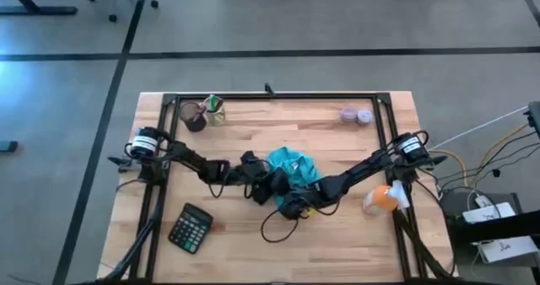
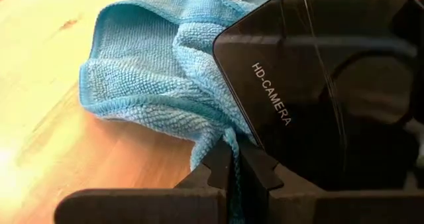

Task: Apply microfiber cloth
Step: Move the cellphone on the middle right on the table

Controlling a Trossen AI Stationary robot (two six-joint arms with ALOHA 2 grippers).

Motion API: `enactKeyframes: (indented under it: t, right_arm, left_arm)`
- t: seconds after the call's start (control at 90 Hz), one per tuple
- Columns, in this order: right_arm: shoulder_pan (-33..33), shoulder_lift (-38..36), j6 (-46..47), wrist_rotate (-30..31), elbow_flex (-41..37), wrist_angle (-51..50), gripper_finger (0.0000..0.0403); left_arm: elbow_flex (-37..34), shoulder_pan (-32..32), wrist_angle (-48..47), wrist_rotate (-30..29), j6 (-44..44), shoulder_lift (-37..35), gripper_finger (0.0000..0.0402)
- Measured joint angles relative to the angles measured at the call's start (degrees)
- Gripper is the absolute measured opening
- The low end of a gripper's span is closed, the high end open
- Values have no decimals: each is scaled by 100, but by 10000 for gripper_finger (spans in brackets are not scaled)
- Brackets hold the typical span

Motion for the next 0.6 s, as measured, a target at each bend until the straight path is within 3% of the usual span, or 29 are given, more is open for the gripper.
enactKeyframes:
  t: [0.178,0.333,0.511,0.6]
  right_arm:
    - [-77,-11,-20,-188,20,91,114]
    - [-163,-18,303,-186,24,-120,83]
    - [-218,-26,1141,-394,219,-1136,18]
    - [-248,-33,1630,-532,402,-1919,10]
  left_arm:
    - [39,-24,-144,202,391,-333,0]
    - [17,-33,-290,364,872,-508,0]
    - [30,-36,-715,443,1029,-811,0]
    - [30,15,-1089,425,1127,-1052,0]
